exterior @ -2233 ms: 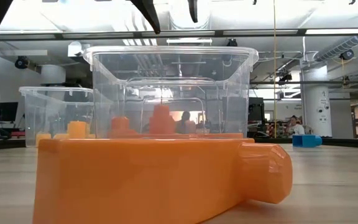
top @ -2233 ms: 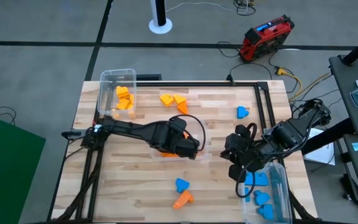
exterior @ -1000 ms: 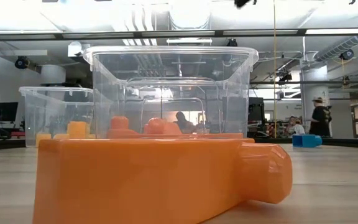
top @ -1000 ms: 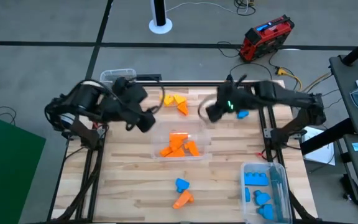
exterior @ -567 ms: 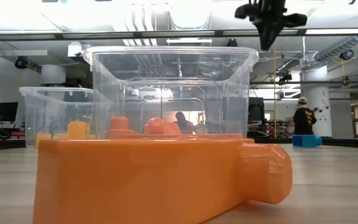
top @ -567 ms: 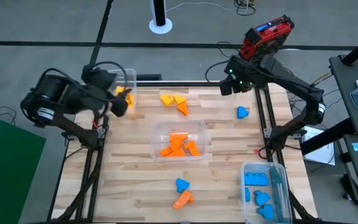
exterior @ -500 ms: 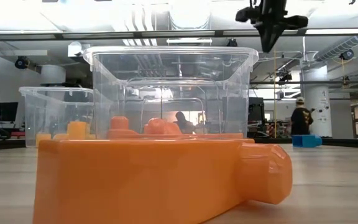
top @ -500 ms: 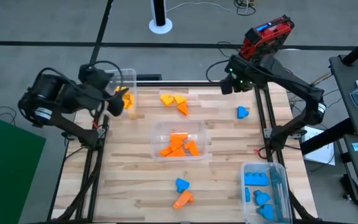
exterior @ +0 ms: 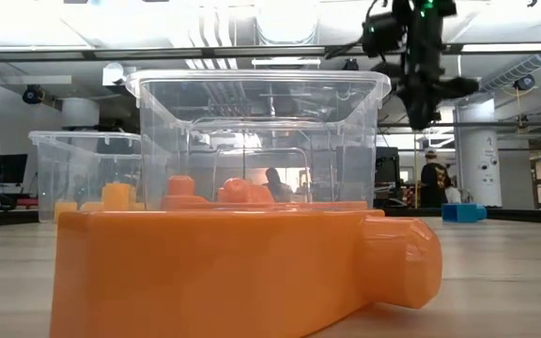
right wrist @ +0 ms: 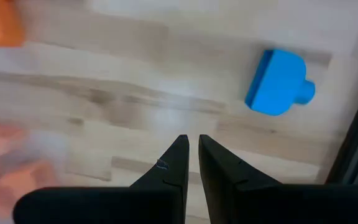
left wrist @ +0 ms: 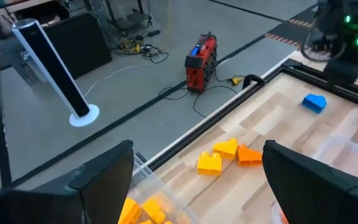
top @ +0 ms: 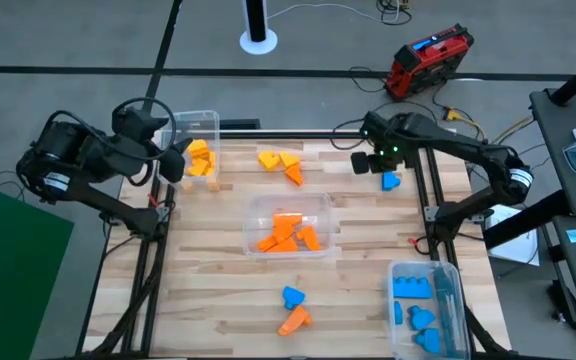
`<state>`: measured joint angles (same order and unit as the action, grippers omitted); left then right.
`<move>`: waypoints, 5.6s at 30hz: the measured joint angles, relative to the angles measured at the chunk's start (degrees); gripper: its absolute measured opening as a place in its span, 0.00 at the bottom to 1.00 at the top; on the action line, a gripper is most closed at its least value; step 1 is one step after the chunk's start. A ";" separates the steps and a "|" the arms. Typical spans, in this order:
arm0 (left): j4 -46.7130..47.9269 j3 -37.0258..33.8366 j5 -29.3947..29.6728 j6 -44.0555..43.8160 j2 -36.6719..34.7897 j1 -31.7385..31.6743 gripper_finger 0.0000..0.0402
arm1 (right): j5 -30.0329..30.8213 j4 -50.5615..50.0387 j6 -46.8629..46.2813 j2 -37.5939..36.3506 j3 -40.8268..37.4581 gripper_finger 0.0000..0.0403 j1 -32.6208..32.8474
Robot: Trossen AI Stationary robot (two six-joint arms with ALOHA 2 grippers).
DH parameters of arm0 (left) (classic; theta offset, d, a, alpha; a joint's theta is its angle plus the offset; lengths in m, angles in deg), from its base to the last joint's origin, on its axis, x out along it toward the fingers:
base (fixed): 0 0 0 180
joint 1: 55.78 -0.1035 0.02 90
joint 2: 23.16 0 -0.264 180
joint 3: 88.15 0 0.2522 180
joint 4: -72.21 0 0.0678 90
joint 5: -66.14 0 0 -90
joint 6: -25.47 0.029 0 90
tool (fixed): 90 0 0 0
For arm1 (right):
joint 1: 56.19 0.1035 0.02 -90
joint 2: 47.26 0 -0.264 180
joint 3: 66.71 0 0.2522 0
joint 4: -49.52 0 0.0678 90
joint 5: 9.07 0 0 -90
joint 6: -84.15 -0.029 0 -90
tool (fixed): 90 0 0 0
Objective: Sort blocks
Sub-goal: Put the blue game piece into the bottom right transparent bin
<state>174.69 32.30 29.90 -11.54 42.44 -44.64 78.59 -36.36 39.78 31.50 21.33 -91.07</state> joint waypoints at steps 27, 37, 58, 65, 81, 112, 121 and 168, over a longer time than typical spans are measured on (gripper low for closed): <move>-10.26 -1.41 7.44 0.48 0.31 -0.92 0.81 | 20.40 17.14 -5.82 -7.81 -25.92 0.08 -0.04; -11.83 -1.41 7.45 0.46 0.47 -1.63 0.81 | 22.36 18.05 -5.57 -0.93 -25.95 0.40 -0.04; -12.01 -1.41 7.40 0.68 0.51 -5.07 0.81 | 24.62 23.43 -7.62 3.19 -28.32 0.91 -0.04; -11.99 -1.39 7.38 1.20 0.49 -5.73 0.81 | 23.37 26.41 -7.40 3.19 -30.60 0.91 0.12; -12.01 -1.39 7.36 1.90 0.64 -6.40 0.81 | 20.15 31.63 -6.09 3.16 -33.86 0.91 0.76; -12.93 -1.39 7.34 1.97 1.90 -6.40 0.81 | 27.90 42.53 -2.18 6.92 -33.88 0.91 0.77; -12.95 -1.39 7.34 1.97 2.18 -6.54 0.81 | 30.11 42.74 -2.16 6.97 -33.96 0.71 0.69; -12.90 -1.39 7.25 9.71 2.24 -6.74 0.81 | -22.12 23.20 -26.62 -19.84 -0.23 0.70 50.24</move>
<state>161.78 30.91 37.15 -1.84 44.67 -51.38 56.47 -13.15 13.16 11.66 21.10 -40.83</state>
